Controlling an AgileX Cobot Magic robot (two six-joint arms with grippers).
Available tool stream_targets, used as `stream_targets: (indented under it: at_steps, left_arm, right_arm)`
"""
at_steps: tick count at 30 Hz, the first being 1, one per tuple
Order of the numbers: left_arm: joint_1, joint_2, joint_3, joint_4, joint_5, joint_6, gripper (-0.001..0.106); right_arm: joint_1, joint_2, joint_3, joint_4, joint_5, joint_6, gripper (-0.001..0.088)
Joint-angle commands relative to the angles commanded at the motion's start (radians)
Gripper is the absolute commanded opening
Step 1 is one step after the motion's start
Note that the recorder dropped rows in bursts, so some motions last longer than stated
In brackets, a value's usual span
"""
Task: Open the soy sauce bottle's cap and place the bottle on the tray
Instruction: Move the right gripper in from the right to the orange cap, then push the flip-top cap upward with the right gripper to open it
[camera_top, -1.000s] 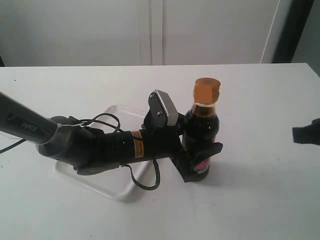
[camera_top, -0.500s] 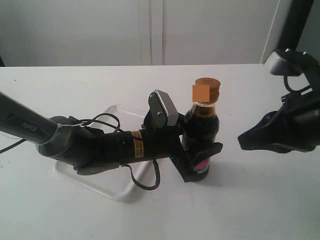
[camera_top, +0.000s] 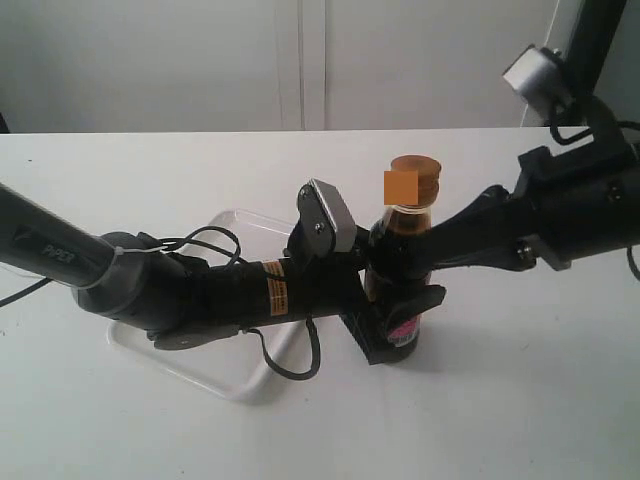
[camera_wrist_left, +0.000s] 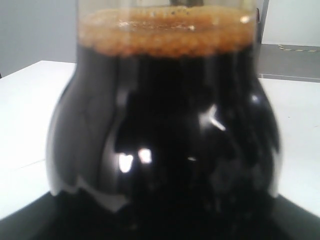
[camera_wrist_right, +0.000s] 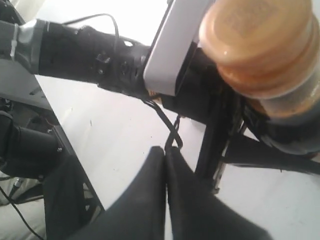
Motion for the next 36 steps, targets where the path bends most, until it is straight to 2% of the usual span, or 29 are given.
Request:
stream_targets:
  at_steps: [12,17,21,32,36]
  left_arm:
    - [0.000,0.000,0.000,0.000,0.000,0.036,0.000]
    - [0.000,0.000,0.000,0.000,0.000,0.040,0.000]
    - [0.000,0.000,0.000,0.000,0.000,0.040,0.000]
    - [0.000,0.000,0.000,0.000,0.004,0.049,0.000]
    - [0.000,0.000,0.000,0.002,0.004,0.049,0.000]
  right_arm:
    - [0.000,0.085,-0.007,0.061,-0.028,0.003,0.0000]
    - [0.000,0.085,-0.007,0.067,-0.109,0.003,0.0000]
    - [0.000,0.085,-0.007,0.121,-0.178,0.003,0.0000]
    - [0.000,0.083,-0.051,0.182,-0.109,0.003,0.0000]
    - [0.000,0.083,-0.060,0.182,-0.126,0.003,0.0000]
